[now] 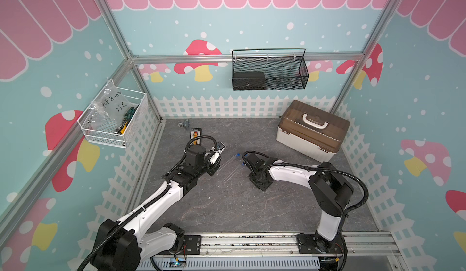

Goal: Insert stoppers into test tubes
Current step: Place the stopper at the center of the board, then pick up the stopper from the center of the board.

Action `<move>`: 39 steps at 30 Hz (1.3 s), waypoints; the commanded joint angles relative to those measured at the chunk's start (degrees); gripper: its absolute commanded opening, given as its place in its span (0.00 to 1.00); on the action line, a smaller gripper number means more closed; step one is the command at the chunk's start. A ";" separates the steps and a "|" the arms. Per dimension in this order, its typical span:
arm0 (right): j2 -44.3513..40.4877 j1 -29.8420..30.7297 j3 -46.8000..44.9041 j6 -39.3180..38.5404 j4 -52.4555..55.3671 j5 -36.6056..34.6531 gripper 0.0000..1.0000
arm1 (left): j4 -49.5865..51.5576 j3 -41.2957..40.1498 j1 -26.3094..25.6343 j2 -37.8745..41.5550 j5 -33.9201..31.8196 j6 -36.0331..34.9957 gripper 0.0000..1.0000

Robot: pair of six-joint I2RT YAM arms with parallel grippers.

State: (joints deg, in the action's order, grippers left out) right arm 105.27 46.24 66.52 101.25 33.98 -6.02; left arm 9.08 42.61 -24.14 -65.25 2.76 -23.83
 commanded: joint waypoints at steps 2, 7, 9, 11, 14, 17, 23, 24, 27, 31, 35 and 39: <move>-1.74 0.38 -0.08 1.34 0.80 -1.16 0.26 | -0.66 -0.71 -0.20 -0.18 0.74 -1.21 0.00; -4.12 0.40 -0.51 0.40 1.25 -1.92 0.32 | -0.64 -0.69 -0.20 -0.14 0.63 -1.31 0.00; -5.16 0.37 -0.60 -0.19 1.48 -2.22 0.33 | -0.64 -0.71 -0.22 -0.07 0.52 -1.38 0.00; -6.77 0.34 -0.58 -1.32 2.24 -2.76 0.33 | -0.54 -0.77 -0.25 -0.05 0.42 -1.39 0.00; -10.49 0.32 -0.59 -4.93 4.34 -5.31 0.33 | -0.54 -0.78 -0.21 0.04 0.35 -1.39 0.00; -15.09 -0.54 -1.80 -14.04 4.17 -8.74 0.33 | -0.60 -0.78 -0.21 0.04 0.72 -1.39 0.00; -21.94 -6.81 -3.47 -59.91 -3.36 -11.64 0.34 | -0.62 -0.77 -0.21 0.01 0.82 -1.39 0.00; -22.72 -8.25 -3.88 -67.77 -5.15 -9.83 0.34 | -0.62 -0.85 -0.20 -0.08 0.82 -1.35 0.00; -24.88 -13.34 -4.73 -90.71 -9.52 0.83 0.35 | -0.64 -0.86 -0.20 -0.14 0.57 -1.46 0.00; -25.14 -18.37 -6.00 -114.12 -10.16 17.11 0.40 | -0.97 -0.71 -0.27 -0.79 0.59 -0.93 0.00; -23.71 -19.19 -8.02 -131.82 -10.40 28.42 0.40 | -0.78 -0.20 -0.22 -1.86 1.14 -0.85 0.00; -19.76 -18.71 -8.73 -153.80 -5.12 33.07 0.40 | -0.73 -0.33 -0.21 -1.68 1.50 -0.84 0.00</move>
State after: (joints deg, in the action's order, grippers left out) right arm 82.85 27.14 58.94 -27.46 25.28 18.59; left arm 9.04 42.61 -24.14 -66.92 2.87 -24.25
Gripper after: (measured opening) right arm 0.400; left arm 0.177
